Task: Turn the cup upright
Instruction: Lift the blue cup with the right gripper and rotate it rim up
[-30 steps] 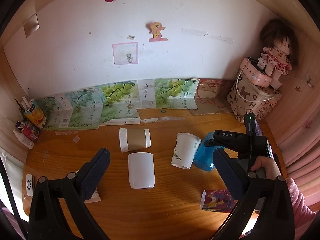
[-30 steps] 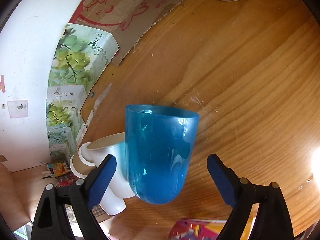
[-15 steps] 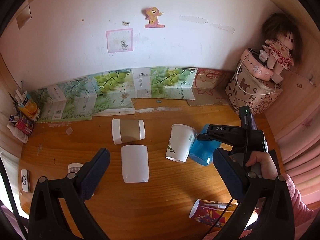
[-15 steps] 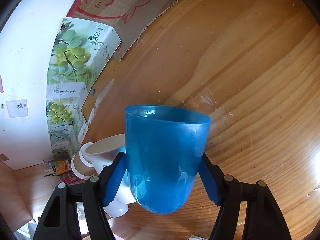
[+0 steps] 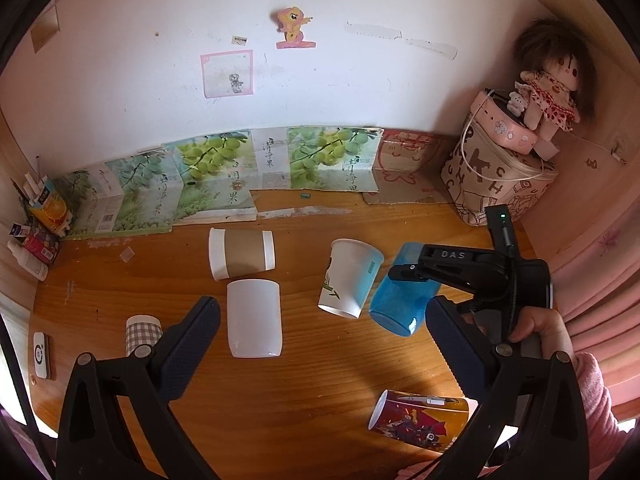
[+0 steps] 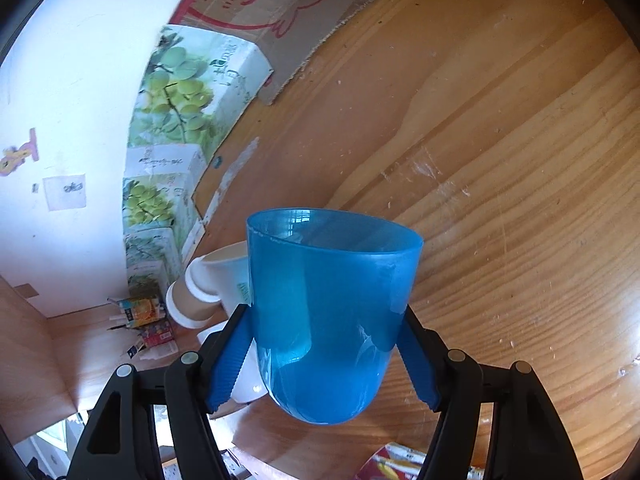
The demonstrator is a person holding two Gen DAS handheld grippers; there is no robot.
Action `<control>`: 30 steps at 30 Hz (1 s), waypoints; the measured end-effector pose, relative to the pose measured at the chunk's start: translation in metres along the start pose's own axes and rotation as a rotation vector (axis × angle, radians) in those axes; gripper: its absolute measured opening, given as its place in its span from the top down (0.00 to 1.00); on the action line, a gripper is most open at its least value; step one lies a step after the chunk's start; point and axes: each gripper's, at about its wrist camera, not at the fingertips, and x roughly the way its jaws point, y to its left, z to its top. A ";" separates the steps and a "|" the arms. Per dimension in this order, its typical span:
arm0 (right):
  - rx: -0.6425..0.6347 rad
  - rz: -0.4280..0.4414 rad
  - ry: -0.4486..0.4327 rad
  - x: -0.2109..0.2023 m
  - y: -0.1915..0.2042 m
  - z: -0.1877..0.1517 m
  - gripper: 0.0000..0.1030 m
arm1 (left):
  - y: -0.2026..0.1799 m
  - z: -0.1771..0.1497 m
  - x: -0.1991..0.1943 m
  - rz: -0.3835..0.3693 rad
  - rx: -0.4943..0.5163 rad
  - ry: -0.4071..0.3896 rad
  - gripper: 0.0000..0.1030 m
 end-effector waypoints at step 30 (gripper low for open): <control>-0.452 -0.014 0.179 0.009 0.092 -0.140 0.31 | 0.075 -0.092 -0.054 0.128 -0.193 0.018 0.01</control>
